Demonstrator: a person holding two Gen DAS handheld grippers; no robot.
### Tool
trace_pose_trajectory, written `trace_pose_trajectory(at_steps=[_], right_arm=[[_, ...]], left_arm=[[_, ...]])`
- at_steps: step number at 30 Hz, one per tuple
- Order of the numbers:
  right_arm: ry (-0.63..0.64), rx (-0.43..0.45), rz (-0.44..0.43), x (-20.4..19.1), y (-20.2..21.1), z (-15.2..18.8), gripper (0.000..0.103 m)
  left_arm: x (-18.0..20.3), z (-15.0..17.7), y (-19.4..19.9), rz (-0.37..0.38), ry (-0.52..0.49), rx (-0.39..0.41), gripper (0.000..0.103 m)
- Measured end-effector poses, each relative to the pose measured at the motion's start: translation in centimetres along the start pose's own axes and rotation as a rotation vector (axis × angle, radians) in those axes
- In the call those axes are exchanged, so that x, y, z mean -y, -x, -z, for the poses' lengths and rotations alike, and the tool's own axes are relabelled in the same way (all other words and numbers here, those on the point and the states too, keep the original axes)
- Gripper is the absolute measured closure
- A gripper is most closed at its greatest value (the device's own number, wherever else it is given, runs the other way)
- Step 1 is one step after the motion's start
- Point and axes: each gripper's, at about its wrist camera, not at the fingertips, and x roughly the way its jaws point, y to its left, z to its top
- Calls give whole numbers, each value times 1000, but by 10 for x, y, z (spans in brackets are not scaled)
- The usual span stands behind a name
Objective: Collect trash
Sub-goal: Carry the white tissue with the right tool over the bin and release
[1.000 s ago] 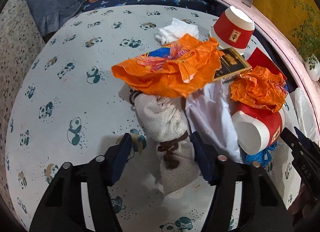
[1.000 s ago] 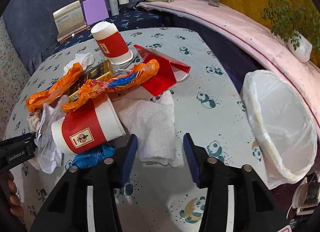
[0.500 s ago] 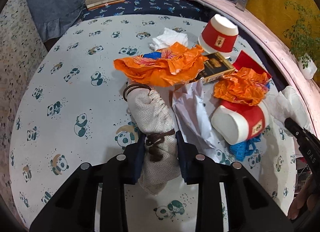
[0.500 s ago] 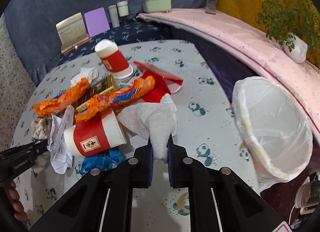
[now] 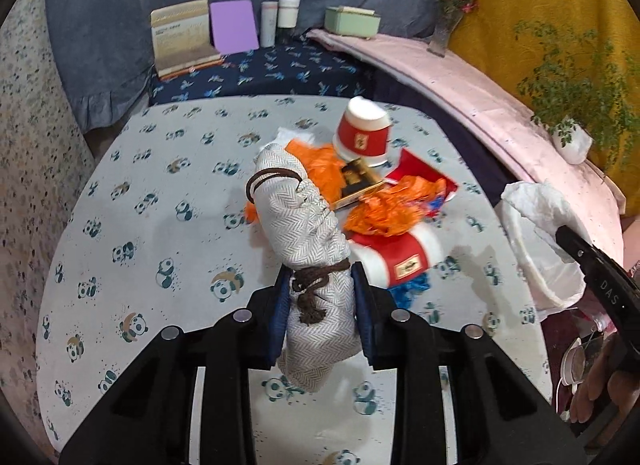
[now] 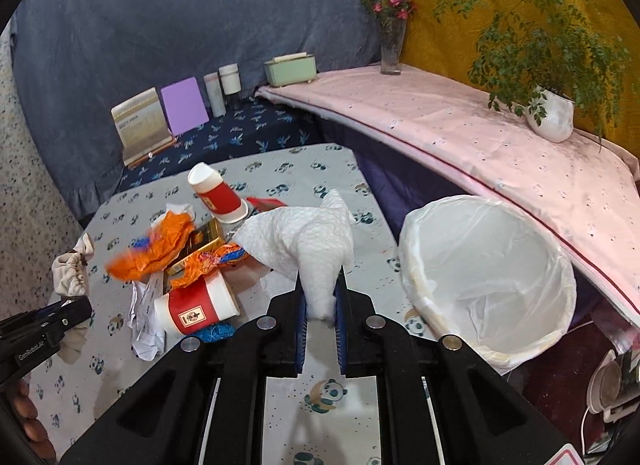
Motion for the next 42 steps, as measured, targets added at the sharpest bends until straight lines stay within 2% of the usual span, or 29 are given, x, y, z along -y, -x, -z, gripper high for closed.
trace_pose_trajectory(at_steps=[6, 13, 22, 28, 34, 40, 42], right_arm=[[-38, 40, 23, 24, 16, -2, 92], [-98, 64, 73, 64, 25, 1, 92], [-178, 58, 160, 125, 21, 6, 92], [-215, 39, 207, 156, 8, 5, 92], [-248, 29, 240, 179, -6, 0, 92], [-272, 9, 243, 189, -21, -4, 90], [-284, 11, 247, 193, -27, -7, 90]], left_arm=[[38, -5, 13, 44, -71, 35, 74], [102, -8, 13, 132, -198, 45, 74], [203, -10, -12, 296, -379, 6, 74], [261, -8, -38, 356, -487, -12, 74], [298, -10, -67, 403, -536, -56, 74], [316, -13, -86, 445, -561, -86, 72], [317, -17, -91, 435, -554, -76, 69]])
